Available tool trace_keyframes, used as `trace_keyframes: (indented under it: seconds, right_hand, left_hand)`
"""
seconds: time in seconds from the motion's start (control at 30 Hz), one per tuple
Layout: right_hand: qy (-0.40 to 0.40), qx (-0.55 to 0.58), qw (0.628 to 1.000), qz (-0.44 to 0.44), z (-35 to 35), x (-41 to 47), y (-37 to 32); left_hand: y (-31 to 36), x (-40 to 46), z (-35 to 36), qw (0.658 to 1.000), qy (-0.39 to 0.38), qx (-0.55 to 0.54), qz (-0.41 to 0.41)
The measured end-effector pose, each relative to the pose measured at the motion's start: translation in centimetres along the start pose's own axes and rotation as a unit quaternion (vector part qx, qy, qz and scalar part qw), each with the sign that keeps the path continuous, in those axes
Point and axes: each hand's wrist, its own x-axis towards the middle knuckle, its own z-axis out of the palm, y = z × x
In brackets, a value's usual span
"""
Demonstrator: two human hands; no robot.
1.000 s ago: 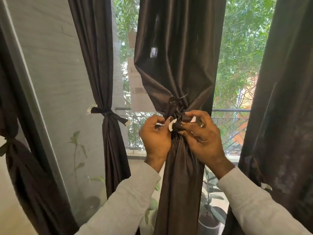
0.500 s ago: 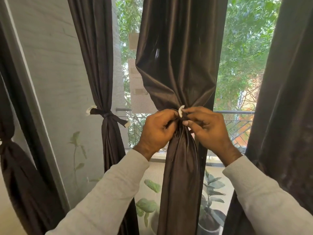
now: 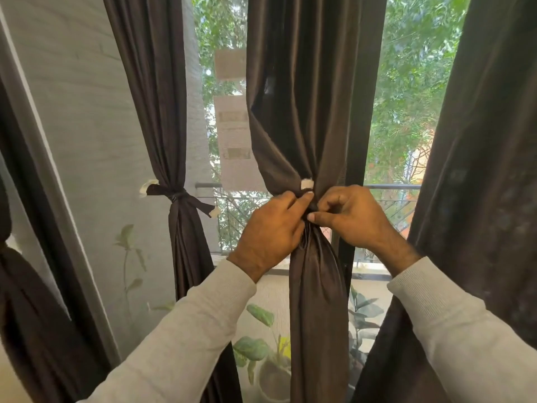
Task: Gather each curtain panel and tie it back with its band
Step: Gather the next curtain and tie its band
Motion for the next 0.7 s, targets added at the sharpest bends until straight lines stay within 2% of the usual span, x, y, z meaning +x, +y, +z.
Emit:
trace_keyframes:
  seconds: [0.17, 0.3, 0.37, 0.43, 0.5, 0.53, 0.57, 0.7]
  right_hand:
    - [-0.028, -0.004, 0.998, -0.054, 0.1, -0.6, 0.9]
    - [-0.023, -0.027, 0.996, -0.086, 0.7, -1.3, 2.0]
    - [-0.028, -0.048, 0.993, -0.104, 1.0, -1.8, 2.5]
    - [-0.036, -0.049, 0.991, -0.122, 1.3, -2.2, 2.6]
    - [-0.043, -0.030, 0.990, -0.131, 1.5, -2.4, 2.4]
    - [-0.047, -0.020, 0.990, -0.133, 1.5, -2.4, 2.2]
    - [-0.050, -0.008, 0.990, -0.130, 1.5, -2.3, 2.0]
    - [-0.078, 0.074, 0.991, -0.083, 1.0, -2.1, 1.7]
  left_hand:
    - [-0.7, -0.4, 0.7, 0.999, -0.009, -0.036, -0.008]
    - [-0.4, -1.0, 1.5, 0.980, -0.022, -0.173, -0.099]
    - [-0.4, -0.9, 1.4, 0.936, -0.093, -0.288, -0.179]
    - [-0.6, -0.4, 0.7, 0.856, -0.183, -0.396, -0.278]
    - [-1.0, 0.1, 0.1, 0.779, -0.221, -0.467, -0.355]
    - [-1.1, 0.2, -0.1, 0.768, -0.220, -0.479, -0.363]
    - [-1.1, 0.2, -0.4, 0.774, -0.220, -0.479, -0.351]
    - [-1.0, -0.4, -0.3, 0.849, -0.228, -0.398, -0.261]
